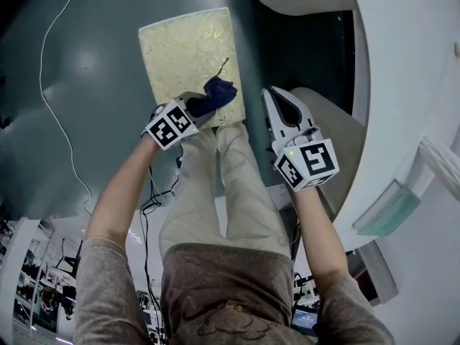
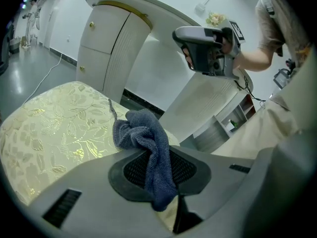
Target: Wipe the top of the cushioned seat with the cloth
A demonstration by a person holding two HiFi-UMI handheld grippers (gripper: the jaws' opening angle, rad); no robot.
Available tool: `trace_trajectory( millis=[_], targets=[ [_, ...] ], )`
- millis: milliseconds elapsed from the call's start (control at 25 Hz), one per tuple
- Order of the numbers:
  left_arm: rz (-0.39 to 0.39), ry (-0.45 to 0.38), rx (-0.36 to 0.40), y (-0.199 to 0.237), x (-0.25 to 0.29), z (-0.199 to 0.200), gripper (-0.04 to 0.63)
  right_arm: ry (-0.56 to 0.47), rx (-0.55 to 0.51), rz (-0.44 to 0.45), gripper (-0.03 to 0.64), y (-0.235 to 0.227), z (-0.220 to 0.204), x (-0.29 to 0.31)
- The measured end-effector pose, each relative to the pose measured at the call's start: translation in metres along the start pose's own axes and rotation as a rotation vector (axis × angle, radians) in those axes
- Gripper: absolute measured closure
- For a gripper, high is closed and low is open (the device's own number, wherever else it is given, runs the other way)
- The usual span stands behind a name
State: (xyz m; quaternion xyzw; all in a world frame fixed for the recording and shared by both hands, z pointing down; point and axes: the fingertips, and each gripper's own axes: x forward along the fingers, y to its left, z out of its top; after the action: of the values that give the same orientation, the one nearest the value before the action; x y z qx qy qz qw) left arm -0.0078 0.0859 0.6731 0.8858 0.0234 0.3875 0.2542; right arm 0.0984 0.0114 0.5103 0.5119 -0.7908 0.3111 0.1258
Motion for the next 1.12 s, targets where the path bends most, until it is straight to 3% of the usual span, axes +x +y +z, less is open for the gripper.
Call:
trace_trajectory(
  millis=[560, 880, 1120],
  targets=[
    [-0.061, 0.049, 0.007, -0.044, 0.018, -0.019, 0.509, 0.0, 0.005, -0.007, 0.612, -0.001, -0.008, -0.009],
    [-0.143, 0.117, 0.041, -0.079, 0.029, -0.038, 0.509, -0.004, 0.006, -0.018, 0.612, -0.003, -0.011, -0.013],
    [-0.15, 0.083, 0.014, -0.08, 0.023, -0.031, 0.509, -0.005, 0.018, -0.033, 0.612, -0.006, -0.015, -0.016]
  ],
)
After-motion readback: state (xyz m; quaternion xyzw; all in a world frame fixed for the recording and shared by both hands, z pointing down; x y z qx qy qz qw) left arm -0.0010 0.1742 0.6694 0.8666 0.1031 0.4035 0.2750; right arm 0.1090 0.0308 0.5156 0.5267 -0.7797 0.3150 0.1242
